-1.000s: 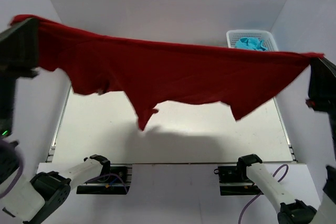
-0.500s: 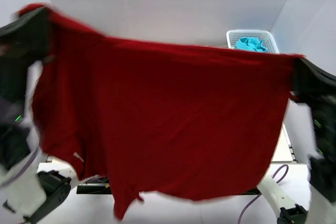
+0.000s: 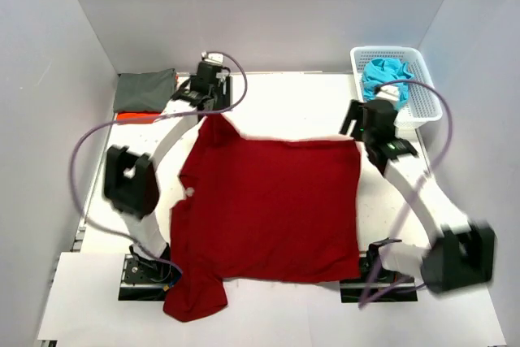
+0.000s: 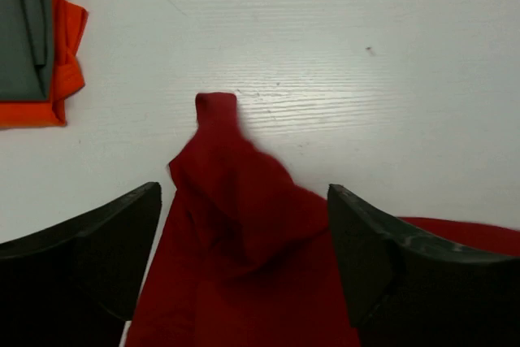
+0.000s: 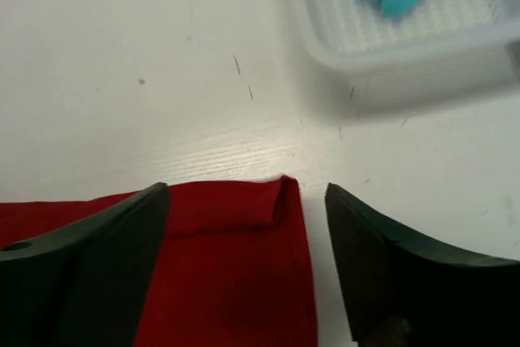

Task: Fold and stack the t-shirts
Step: Flatten out the tshirt

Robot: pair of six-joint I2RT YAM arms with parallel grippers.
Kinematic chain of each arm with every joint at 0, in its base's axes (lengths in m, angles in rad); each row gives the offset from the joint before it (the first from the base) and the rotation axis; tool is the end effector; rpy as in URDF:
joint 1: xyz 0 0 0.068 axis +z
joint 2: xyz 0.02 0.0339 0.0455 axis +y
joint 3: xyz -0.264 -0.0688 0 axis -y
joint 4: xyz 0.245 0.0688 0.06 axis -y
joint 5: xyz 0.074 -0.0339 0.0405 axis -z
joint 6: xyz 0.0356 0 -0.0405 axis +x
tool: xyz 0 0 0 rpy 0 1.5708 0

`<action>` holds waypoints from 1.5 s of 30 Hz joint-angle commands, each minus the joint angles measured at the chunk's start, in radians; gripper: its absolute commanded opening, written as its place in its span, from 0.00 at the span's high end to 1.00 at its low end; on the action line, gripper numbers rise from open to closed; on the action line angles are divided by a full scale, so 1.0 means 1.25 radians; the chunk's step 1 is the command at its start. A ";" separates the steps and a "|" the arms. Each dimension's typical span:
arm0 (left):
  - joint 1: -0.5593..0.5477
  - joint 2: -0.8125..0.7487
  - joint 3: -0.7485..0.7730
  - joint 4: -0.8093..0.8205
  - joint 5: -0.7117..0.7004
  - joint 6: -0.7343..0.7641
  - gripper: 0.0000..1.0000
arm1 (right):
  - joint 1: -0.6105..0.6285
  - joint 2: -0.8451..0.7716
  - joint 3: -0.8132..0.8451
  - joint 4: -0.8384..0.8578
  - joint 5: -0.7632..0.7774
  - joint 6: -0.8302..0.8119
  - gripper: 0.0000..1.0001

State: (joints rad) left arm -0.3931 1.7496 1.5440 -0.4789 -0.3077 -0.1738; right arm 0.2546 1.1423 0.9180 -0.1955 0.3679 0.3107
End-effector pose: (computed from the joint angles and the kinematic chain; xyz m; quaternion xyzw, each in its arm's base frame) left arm 0.3761 -0.1443 0.3138 0.0324 0.8946 0.0144 0.4455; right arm 0.2553 0.0532 0.3139 0.1226 0.8217 0.0019 0.5566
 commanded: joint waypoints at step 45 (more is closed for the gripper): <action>0.162 0.245 -0.077 -0.087 0.139 -0.245 0.00 | -0.022 0.654 0.289 -0.188 -0.200 0.129 0.10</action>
State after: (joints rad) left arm -0.1883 1.9869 1.3800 -0.6270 -0.1974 -0.5156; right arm 0.2699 1.8732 1.2194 -0.3790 0.0147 0.4648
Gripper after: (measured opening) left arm 0.996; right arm 0.904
